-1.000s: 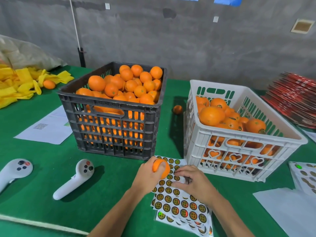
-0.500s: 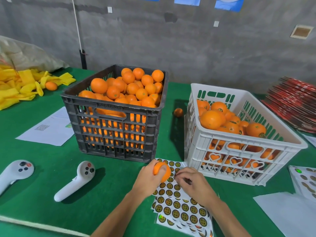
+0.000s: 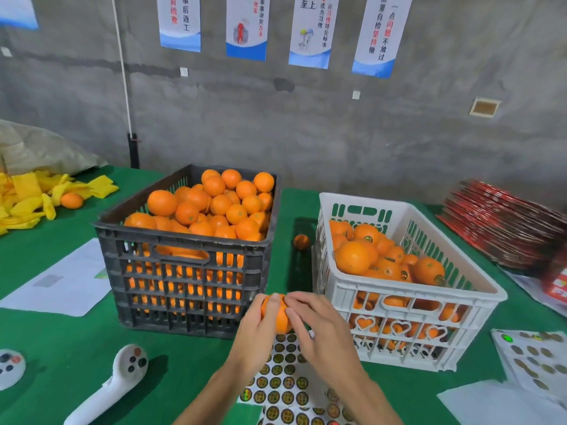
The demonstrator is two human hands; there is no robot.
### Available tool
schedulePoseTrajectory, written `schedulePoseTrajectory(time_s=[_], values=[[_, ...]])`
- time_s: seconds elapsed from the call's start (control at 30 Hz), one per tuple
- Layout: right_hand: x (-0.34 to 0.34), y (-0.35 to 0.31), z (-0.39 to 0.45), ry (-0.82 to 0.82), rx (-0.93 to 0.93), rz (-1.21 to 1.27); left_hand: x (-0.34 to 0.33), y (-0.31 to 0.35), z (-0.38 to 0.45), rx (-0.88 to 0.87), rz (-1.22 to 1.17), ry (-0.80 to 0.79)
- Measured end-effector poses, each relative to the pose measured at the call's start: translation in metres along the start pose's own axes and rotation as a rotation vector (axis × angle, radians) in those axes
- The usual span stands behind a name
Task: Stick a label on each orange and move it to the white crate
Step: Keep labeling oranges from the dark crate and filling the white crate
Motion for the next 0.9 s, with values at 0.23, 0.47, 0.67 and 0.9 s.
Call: schedulePoseTrajectory(time_s=[0.23,0.47,0.67,0.9], values=[[0.057,-0.004,0.027,0.122,-0.002,-0.307,-0.005,0.08,0.031,-0.021,0.108,-0.171],[0.115,0.029,0.059,0.253,-0.296,-0.358,0.02,0.151,0.057,-0.354,0.306,-0.051],[0.119,0.06,0.062,0.199,-0.521,-0.372,0.083,0.15,0.079,-0.238,0.788,0.094],[0.123,0.05,0.07,0.35,-0.438,-0.393,0.141,0.141,0.132,0.732,1.143,-0.467]])
Point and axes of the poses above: each hand's wrist, its own z-axis towards the middle knuckle, its own x-axis out of the back of the hand, y = z × x, the point moved 2 cm from there along z, towards the middle knuckle, and after that the axes turned 15 degrees about -y, right-handed, at the moved point
